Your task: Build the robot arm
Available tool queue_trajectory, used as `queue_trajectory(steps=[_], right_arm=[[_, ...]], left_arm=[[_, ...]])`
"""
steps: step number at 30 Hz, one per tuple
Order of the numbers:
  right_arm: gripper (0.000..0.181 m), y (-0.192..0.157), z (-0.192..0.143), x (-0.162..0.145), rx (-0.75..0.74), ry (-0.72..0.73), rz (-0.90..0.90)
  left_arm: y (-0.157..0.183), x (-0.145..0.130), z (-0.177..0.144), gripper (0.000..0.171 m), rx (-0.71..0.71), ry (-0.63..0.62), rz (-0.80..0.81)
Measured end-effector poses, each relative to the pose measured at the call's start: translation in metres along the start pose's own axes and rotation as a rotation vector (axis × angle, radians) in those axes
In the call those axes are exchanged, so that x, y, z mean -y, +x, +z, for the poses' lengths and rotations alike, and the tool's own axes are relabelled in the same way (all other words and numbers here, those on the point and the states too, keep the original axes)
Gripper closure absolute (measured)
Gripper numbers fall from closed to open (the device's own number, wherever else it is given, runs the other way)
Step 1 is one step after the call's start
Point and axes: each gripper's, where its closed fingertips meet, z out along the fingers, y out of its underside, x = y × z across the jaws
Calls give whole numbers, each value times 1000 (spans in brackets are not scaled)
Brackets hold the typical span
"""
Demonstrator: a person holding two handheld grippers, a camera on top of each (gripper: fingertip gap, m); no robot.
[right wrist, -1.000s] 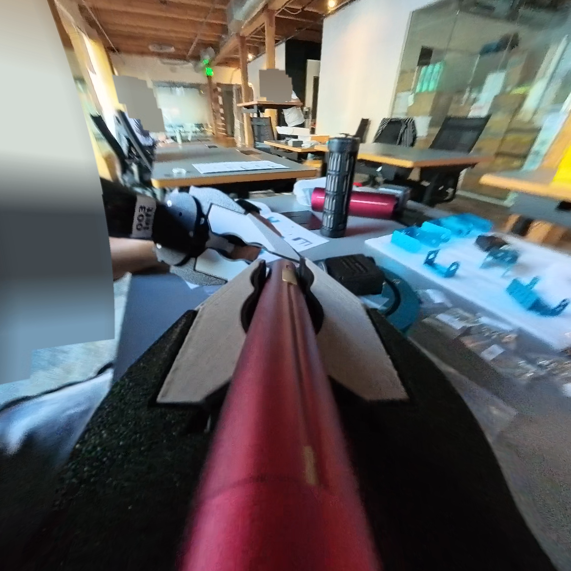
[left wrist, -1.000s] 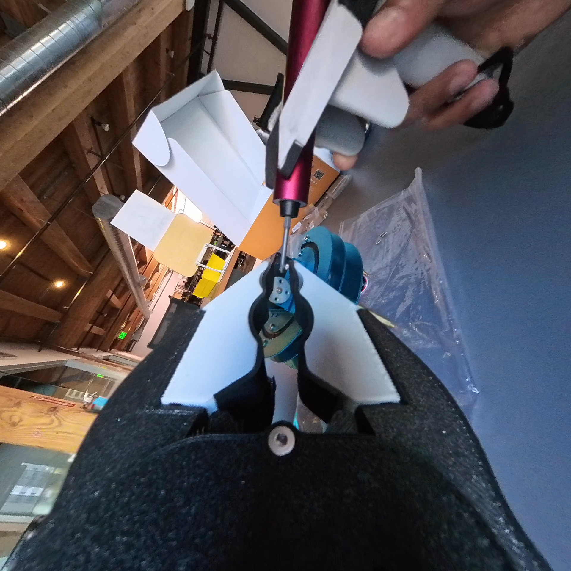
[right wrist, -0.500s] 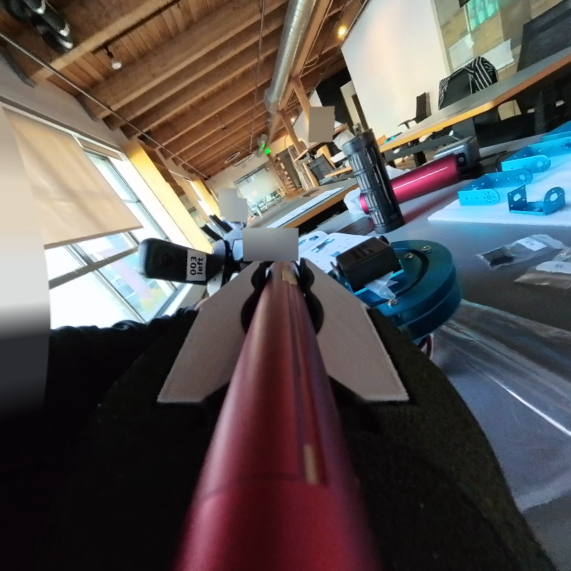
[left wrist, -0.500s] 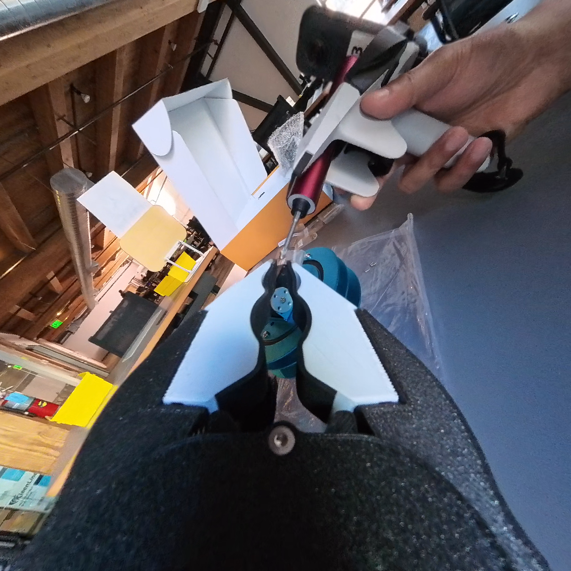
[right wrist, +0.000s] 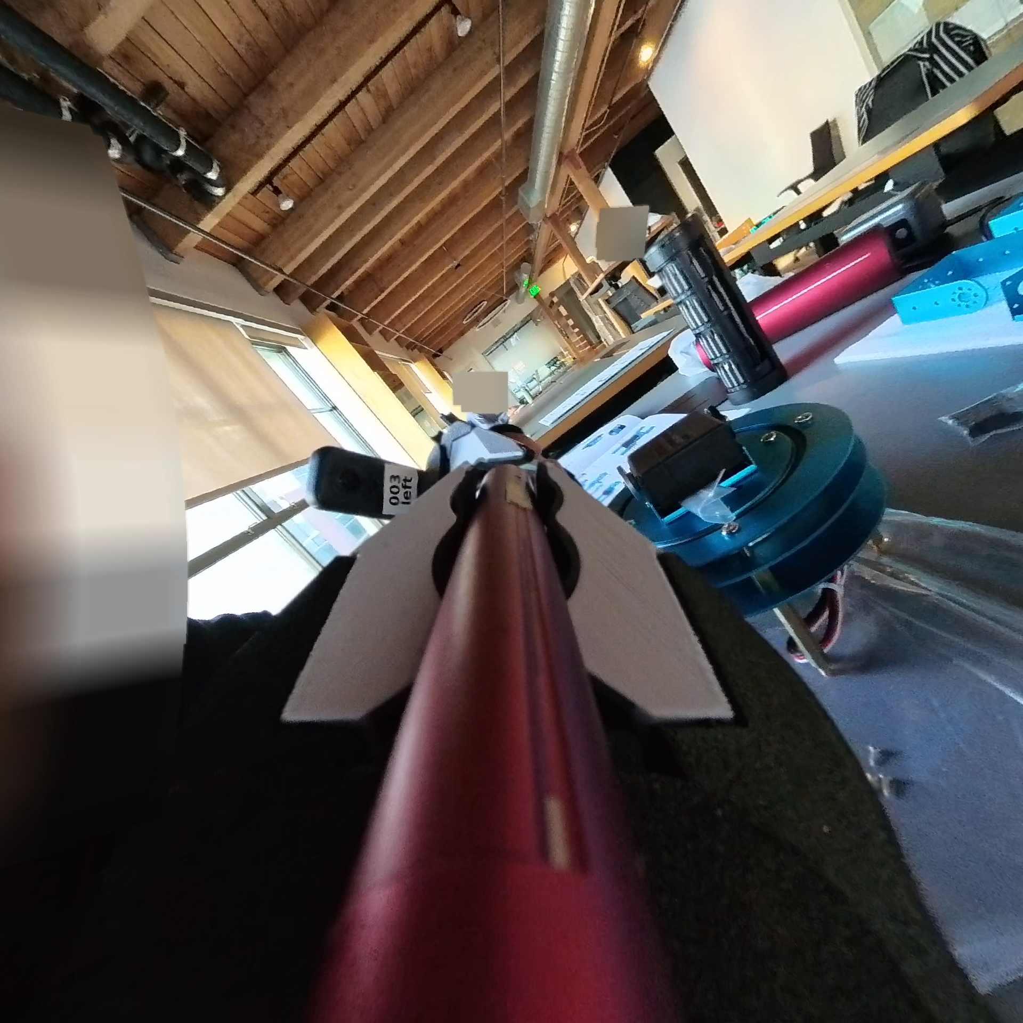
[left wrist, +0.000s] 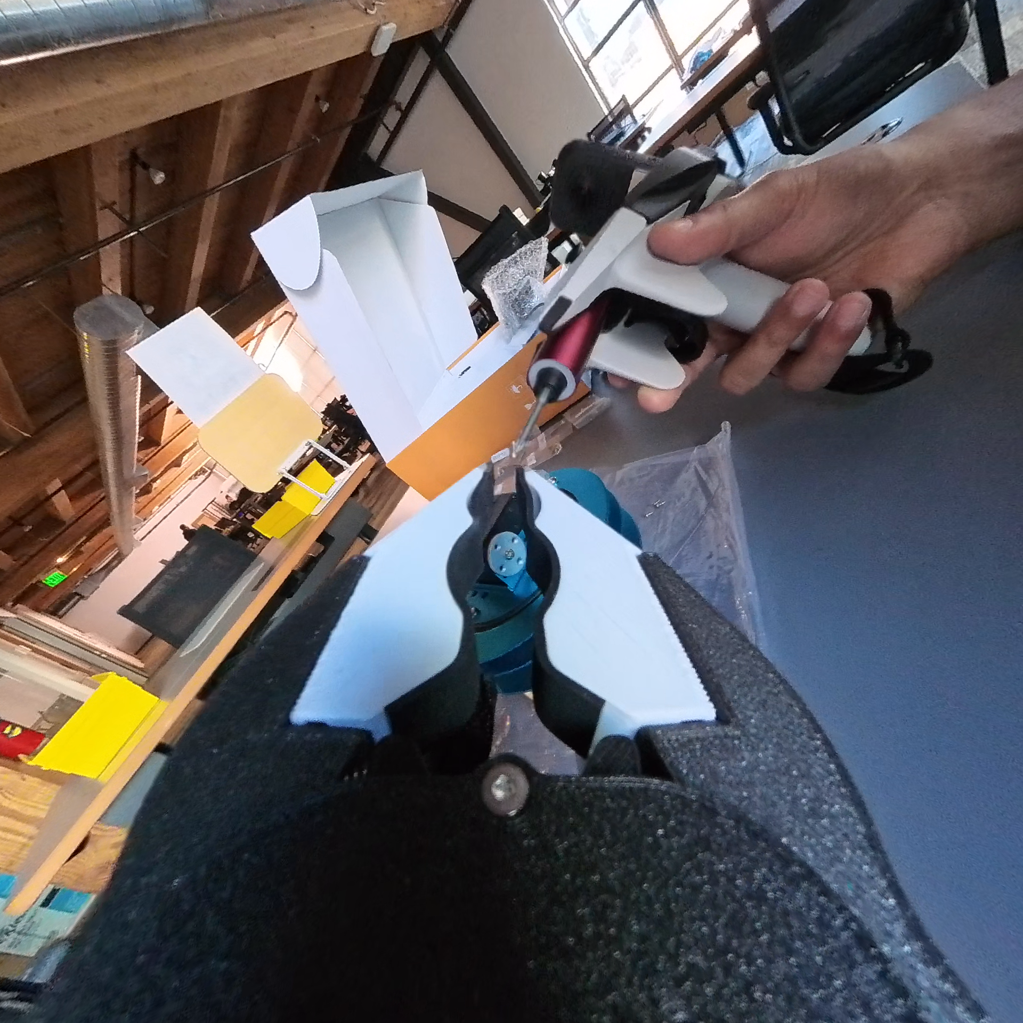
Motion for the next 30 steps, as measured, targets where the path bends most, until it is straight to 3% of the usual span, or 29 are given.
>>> queue_trajectory(steps=[9,22,30], right_arm=[[160,3,-2,2,-30,6,-23],[160,-5,4,-5,-144,-66,-357],[159,-6,2,0,-128,-40,-314]], left_arm=[[2,2,-1,165,-10,5,15],[6,1,-2,169,-30,-2,36],[-1,5,-5,171,-30,11,-4]])
